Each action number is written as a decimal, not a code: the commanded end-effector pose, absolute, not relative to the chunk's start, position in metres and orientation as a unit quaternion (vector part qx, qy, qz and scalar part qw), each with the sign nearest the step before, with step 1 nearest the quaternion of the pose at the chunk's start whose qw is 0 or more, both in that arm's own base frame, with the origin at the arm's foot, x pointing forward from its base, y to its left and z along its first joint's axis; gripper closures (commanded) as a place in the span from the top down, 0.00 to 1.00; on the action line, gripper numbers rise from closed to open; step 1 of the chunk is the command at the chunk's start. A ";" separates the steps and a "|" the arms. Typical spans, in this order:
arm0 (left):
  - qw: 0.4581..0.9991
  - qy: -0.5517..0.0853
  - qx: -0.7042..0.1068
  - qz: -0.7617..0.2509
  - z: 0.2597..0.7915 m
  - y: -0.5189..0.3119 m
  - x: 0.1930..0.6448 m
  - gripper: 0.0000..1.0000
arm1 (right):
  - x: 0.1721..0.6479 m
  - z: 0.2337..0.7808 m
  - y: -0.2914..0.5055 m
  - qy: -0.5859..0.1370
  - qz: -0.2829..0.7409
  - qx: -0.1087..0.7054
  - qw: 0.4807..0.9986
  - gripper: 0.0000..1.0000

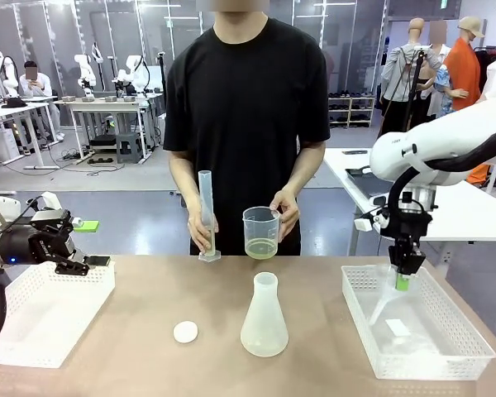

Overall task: Prepare the solutions needed for the experiment.
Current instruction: Pick up the Plastic Funnel and insert it into the Big flask.

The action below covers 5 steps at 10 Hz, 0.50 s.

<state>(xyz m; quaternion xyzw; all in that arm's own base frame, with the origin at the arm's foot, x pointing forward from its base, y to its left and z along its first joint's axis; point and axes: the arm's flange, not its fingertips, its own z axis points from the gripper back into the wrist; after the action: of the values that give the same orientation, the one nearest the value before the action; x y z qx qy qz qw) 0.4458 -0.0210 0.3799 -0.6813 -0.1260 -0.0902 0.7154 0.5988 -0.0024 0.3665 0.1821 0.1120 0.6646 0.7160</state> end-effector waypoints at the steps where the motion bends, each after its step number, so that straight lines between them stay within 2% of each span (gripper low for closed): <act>1: 0.718 -0.124 -0.679 -0.092 0.382 -0.021 0.445 1.00 | 0.571 0.398 0.013 0.121 0.667 0.104 0.728 0.00; 5: 0.718 -0.124 -0.679 -0.092 0.382 -0.021 0.445 1.00 | 0.529 0.488 0.034 0.099 0.653 -0.062 0.749 0.00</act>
<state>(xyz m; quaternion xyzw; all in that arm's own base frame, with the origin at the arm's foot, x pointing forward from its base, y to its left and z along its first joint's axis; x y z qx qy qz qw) 0.4459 -0.0209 0.3798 -0.6813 -0.1259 -0.0901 0.7155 0.5486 0.0291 0.4903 -0.0132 0.1057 0.6746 0.7305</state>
